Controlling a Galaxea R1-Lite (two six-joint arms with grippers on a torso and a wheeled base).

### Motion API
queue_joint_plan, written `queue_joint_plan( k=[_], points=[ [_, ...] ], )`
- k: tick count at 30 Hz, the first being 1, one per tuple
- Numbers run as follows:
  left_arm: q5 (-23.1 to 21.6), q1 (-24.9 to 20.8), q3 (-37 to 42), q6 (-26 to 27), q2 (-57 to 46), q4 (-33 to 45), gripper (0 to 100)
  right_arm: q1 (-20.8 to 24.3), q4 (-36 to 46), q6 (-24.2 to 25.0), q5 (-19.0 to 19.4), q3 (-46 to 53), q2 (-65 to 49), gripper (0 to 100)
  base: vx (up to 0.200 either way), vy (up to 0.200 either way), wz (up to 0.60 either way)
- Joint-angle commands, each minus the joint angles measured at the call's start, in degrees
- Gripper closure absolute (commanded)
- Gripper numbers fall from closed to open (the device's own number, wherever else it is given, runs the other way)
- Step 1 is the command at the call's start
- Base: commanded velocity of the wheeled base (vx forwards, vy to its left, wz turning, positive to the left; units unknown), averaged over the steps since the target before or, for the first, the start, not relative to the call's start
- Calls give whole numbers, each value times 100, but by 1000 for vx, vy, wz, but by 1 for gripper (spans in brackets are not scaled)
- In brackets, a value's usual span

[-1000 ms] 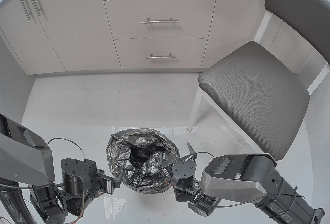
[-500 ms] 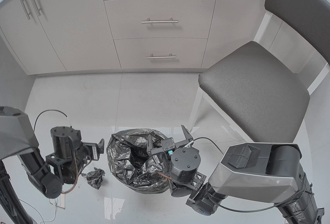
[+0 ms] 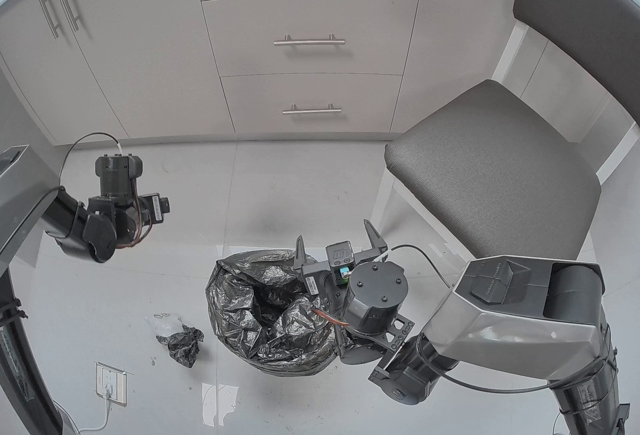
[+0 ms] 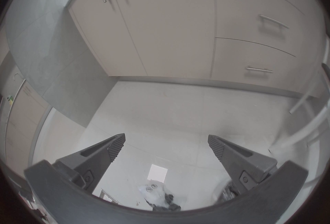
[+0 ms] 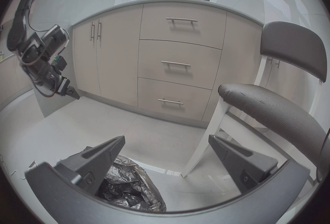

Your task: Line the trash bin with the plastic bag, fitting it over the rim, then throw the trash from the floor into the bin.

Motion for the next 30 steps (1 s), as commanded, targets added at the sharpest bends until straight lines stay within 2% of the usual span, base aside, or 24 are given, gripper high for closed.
queue_joint_plan(
  k=[1, 3, 5, 8, 9, 10, 11, 13, 16, 17, 19, 23, 30],
  points=[
    [-17, 1370, -2979, -96, 1790, 2005, 0, -202, -105, -17, 4, -97, -71, 0, 0, 0, 0],
    [-17, 1616, -3875, -131, 2203, 2541, 0, -228, -105, -17, 4, -80, -71, 0, 0, 0, 0],
    [-25, 1651, -4033, -149, 2273, 2656, 0, -237, -105, -17, -5, -80, -71, 0, 0, 0, 0],
    [-219, 1941, -5622, -369, 2844, 3948, 0, -272, -105, -17, 4, -71, -36, 0, 0, 0, 0],
    [-236, 1950, -5622, -378, 2871, 4009, 0, -272, -105, -17, -5, -80, -36, 0, 0, 0, 0],
    [-403, 2038, -5622, -501, 3117, 4703, 0, -281, -105, -17, -5, -88, -1, 0, 0, 0, 0],
    [-438, 2055, -5622, -536, 3187, 4879, 0, -281, -105, -17, -5, -97, -1, 0, 0, 0, 0],
    [-562, 2117, -5622, -738, 3662, 5925, 0, -281, -105, -17, 4, -97, 25, 0, 0, 0, 0],
    [-641, 2161, -5622, -826, 4400, 7068, 0, -281, -105, -17, -5, -106, 87, 0, 0, 0, 0],
    [-658, 2161, -5622, -826, 4523, 7217, 0, -290, -105, -17, -5, -106, 87, 0, 0, 0, 0],
    [-887, 2161, -5622, -817, 5138, 7938, 0, -290, -105, -17, -5, -106, 122, 0, 0, 0, 0],
    [-1238, 2170, -5622, -1019, 5033, 7990, 0, -290, -105, -17, -5, -141, 131, 0, 0, 0, 0],
    [-1687, 2179, -5622, -1986, 4602, 7542, 0, -290, -105, -25, 4, -141, 148, 0, 0, 0, 0]
  ],
)
